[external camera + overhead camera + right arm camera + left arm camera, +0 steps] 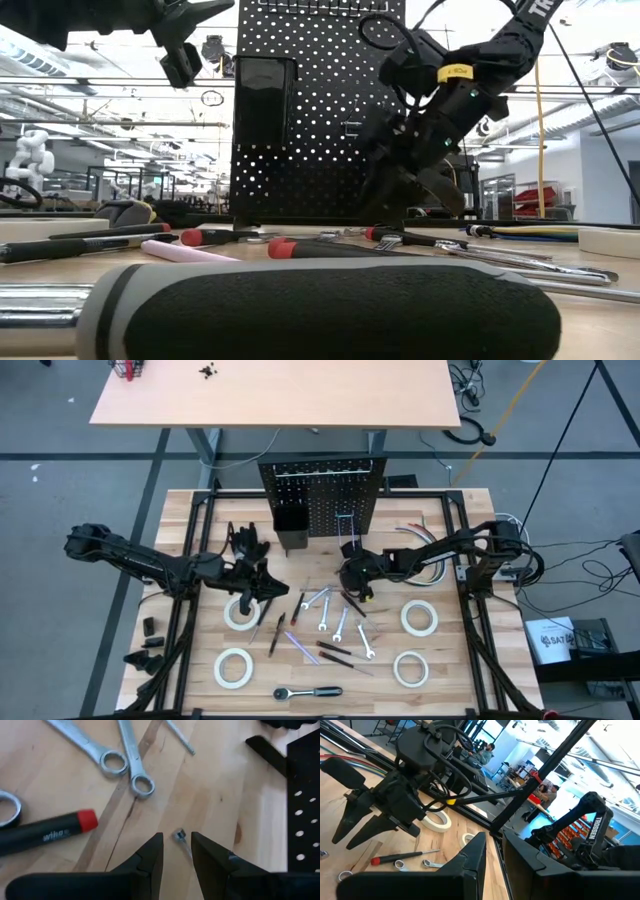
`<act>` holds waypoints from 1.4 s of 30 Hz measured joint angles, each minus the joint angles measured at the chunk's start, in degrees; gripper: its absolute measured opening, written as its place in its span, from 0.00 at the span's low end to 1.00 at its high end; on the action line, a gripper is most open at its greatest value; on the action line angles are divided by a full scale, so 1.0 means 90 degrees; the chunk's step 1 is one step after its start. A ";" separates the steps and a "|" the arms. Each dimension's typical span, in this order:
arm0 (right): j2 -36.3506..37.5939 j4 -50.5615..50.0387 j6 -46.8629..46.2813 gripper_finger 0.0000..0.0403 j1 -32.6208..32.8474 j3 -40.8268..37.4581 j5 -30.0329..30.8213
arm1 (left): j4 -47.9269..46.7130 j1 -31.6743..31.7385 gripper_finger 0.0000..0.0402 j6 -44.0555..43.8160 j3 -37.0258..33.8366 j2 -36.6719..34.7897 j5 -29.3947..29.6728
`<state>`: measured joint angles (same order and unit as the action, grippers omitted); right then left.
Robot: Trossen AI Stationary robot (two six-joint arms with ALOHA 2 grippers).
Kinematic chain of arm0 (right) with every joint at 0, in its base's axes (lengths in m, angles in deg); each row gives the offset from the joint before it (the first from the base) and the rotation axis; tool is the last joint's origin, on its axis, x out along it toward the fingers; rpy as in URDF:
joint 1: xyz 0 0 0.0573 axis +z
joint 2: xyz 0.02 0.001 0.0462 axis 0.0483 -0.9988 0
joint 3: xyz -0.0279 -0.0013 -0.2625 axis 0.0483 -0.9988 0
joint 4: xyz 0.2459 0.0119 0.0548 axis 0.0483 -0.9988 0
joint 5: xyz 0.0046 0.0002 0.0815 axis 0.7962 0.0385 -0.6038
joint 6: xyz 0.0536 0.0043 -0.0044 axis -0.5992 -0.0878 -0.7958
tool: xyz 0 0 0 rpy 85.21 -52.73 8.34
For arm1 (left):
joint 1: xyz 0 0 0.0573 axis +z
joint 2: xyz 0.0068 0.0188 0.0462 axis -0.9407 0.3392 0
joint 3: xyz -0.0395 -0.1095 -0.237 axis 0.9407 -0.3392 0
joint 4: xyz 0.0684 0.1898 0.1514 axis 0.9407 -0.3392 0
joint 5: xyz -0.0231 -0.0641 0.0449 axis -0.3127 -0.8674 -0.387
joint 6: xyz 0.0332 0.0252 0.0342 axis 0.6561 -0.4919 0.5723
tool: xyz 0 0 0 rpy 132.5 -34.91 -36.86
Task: Hang tools onto peg board
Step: Put the silver magnetic rod into the black bin on the peg board
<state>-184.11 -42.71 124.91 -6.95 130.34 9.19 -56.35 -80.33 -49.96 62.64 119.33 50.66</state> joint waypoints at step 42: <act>-0.0556 -0.2798 -0.8226 0.23 0.0914 0.1241 -0.0174 | -0.0440 -0.0410 0.16 -0.0172 0.0005 0.0000 -0.0393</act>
<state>-189.12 -67.89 50.88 1.27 141.51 7.63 -60.30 -84.01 -51.50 62.68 119.33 47.12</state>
